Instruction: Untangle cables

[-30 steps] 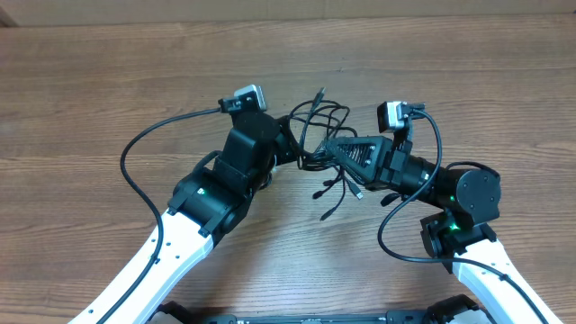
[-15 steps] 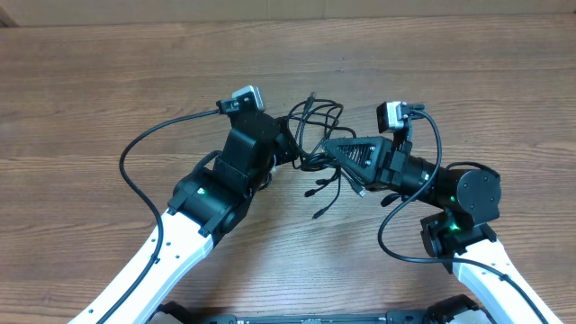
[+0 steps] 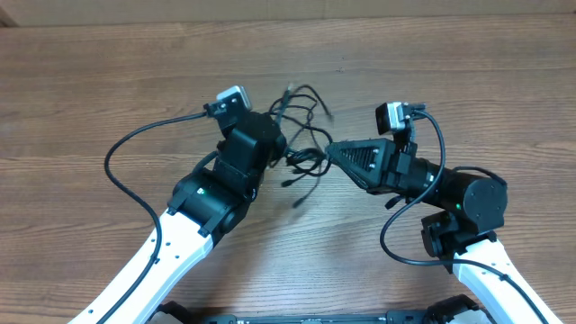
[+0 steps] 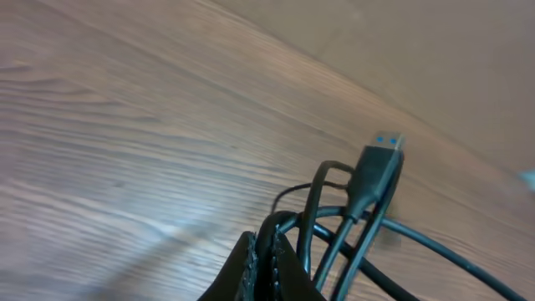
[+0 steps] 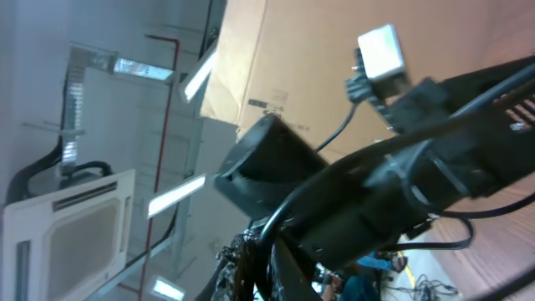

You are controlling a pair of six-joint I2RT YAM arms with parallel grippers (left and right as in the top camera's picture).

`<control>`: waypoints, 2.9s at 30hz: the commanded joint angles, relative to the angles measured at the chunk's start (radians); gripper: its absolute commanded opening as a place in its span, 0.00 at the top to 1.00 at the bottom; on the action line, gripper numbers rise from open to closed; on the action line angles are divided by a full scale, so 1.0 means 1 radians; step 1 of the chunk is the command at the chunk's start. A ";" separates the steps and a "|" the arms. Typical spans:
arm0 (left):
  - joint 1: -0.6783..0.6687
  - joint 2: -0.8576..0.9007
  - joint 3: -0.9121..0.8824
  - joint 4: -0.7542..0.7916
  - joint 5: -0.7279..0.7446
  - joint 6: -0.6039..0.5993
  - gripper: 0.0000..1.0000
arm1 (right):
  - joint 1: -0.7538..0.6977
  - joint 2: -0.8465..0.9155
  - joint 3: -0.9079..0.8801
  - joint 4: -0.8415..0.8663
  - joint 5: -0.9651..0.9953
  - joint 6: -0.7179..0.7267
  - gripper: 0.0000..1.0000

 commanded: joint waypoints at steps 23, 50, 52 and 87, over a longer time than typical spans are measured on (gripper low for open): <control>0.173 0.010 0.003 0.008 0.079 -0.061 0.96 | -0.010 -0.018 0.014 -0.160 0.002 -0.063 0.65; 0.173 -0.033 0.003 0.256 0.341 -0.932 0.96 | -0.009 -0.018 0.014 -0.758 0.303 -0.215 0.00; 0.173 -0.033 0.003 0.298 0.359 -0.954 0.96 | -0.009 -0.018 0.014 -0.772 0.306 -0.215 0.00; 0.129 -0.033 0.003 0.588 0.488 -1.086 0.95 | 0.116 -0.014 0.014 -0.779 0.473 -0.149 0.12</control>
